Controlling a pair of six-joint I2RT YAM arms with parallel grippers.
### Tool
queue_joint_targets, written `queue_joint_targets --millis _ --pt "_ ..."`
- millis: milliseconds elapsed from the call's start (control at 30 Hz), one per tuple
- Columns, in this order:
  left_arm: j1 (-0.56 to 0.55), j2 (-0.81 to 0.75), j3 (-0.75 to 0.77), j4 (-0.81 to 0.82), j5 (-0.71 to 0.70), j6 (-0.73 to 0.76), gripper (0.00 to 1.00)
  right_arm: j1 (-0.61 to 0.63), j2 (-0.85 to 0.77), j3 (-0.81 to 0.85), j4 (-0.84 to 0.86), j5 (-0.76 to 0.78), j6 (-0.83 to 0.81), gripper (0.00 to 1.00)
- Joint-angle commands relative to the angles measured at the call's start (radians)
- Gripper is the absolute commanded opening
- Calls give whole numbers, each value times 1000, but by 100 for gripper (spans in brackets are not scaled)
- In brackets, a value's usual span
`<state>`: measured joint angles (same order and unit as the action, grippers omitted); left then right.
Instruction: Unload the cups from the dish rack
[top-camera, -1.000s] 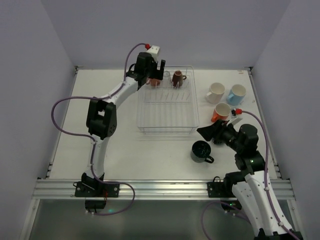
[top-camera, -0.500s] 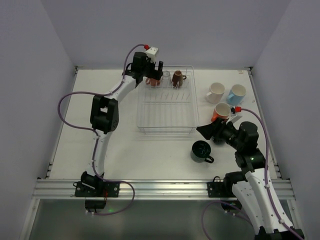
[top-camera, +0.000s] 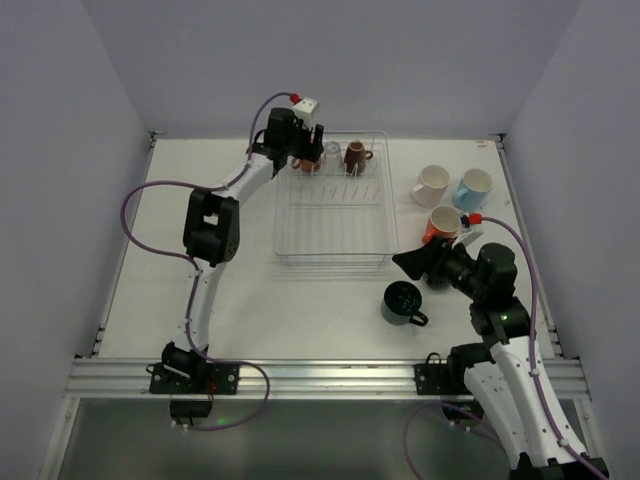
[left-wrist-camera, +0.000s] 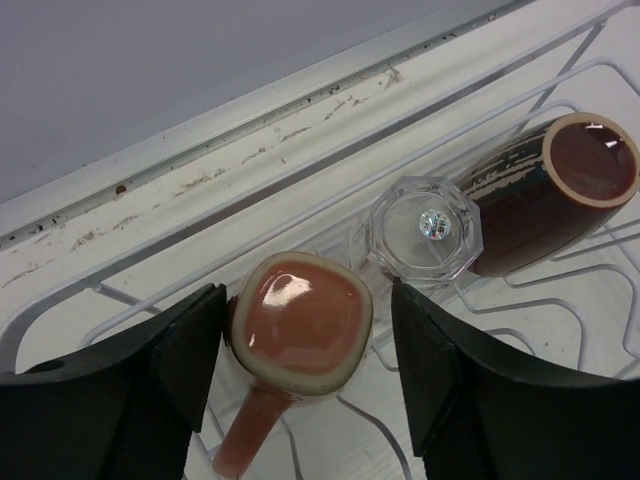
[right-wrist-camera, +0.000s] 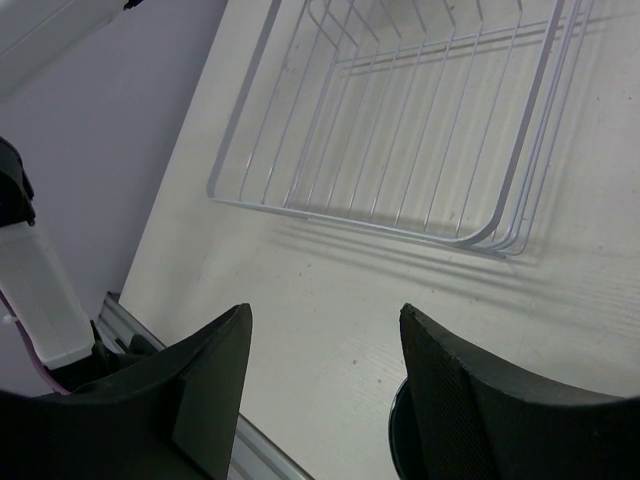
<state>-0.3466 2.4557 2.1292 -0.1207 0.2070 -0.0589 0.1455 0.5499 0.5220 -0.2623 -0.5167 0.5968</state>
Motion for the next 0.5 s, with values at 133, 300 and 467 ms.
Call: queue_joint_targets --millis 133,300,467 --pt "0 -53 -54 107 -32 19 49 5 13 29 26 -37 -5 63" --pt "0 -87 -55 150 -31 21 29 5 25 33 40 -40 0 64" --pt "0 -142 -34 158 -31 5 19 6 39 45 66 -49 12 63"
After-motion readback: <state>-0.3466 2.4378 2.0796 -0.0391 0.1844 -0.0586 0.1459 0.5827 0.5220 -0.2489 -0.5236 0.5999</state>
